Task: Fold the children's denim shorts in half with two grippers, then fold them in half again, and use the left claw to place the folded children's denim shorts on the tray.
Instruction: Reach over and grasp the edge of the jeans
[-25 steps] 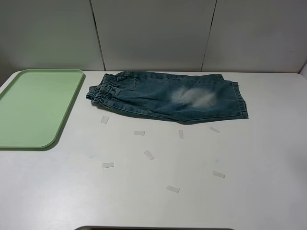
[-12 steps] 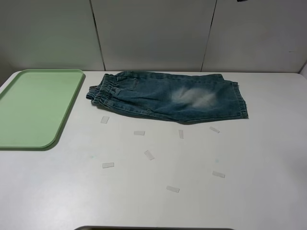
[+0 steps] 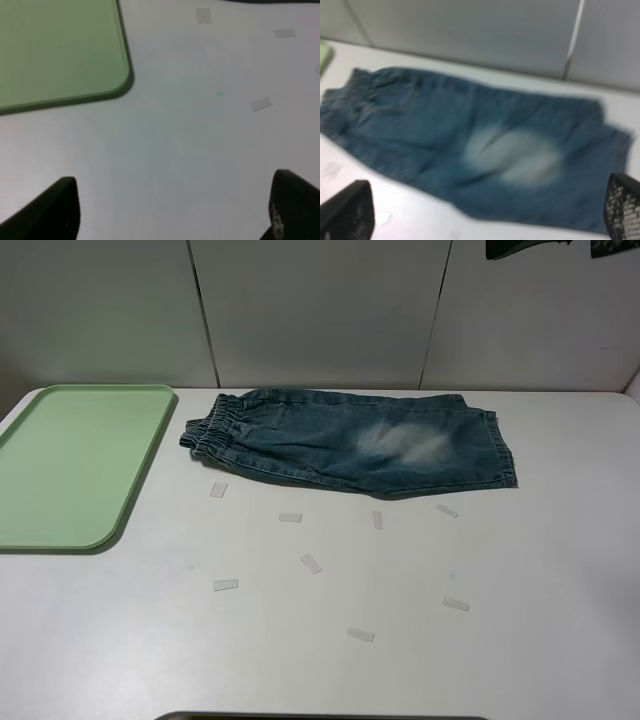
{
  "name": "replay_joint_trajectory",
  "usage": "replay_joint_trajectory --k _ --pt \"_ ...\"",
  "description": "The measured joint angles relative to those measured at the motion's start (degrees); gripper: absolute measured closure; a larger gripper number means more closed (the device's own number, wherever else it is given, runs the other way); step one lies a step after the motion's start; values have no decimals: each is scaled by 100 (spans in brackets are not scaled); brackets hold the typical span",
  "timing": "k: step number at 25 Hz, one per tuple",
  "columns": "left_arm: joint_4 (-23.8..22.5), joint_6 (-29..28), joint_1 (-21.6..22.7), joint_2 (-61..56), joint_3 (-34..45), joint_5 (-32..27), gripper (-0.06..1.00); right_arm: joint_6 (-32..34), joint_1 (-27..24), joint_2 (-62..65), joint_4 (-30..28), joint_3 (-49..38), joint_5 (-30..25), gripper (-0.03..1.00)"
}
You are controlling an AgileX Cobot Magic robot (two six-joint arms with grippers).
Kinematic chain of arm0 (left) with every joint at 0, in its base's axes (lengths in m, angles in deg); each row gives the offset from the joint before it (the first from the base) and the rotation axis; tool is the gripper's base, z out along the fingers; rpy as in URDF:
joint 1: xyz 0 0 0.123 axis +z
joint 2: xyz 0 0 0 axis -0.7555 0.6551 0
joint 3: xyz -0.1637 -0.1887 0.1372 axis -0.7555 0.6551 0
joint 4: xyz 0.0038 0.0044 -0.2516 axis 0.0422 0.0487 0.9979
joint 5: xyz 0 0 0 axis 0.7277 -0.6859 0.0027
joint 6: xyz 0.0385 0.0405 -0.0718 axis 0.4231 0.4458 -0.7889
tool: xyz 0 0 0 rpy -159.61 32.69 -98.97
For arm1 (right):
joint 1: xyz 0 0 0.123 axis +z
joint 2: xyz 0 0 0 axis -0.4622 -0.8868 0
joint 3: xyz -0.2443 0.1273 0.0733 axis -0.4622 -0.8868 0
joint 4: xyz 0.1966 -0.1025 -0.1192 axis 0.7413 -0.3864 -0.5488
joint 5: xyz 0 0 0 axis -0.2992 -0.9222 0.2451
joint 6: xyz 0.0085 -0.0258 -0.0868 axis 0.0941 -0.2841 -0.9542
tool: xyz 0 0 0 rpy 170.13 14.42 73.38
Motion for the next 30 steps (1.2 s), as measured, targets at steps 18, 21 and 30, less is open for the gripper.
replay_joint_trajectory --k 18,21,30 --pt "-5 0 0 0 0 0 18 -1074 0 -627 1589 5 -1072 27" --pt "-5 0 0 0 0 0 18 -1558 0 -835 1872 5 -1001 27" --pt "-5 0 0 0 0 0 18 -2651 -727 -2040 2614 235 -700 27"
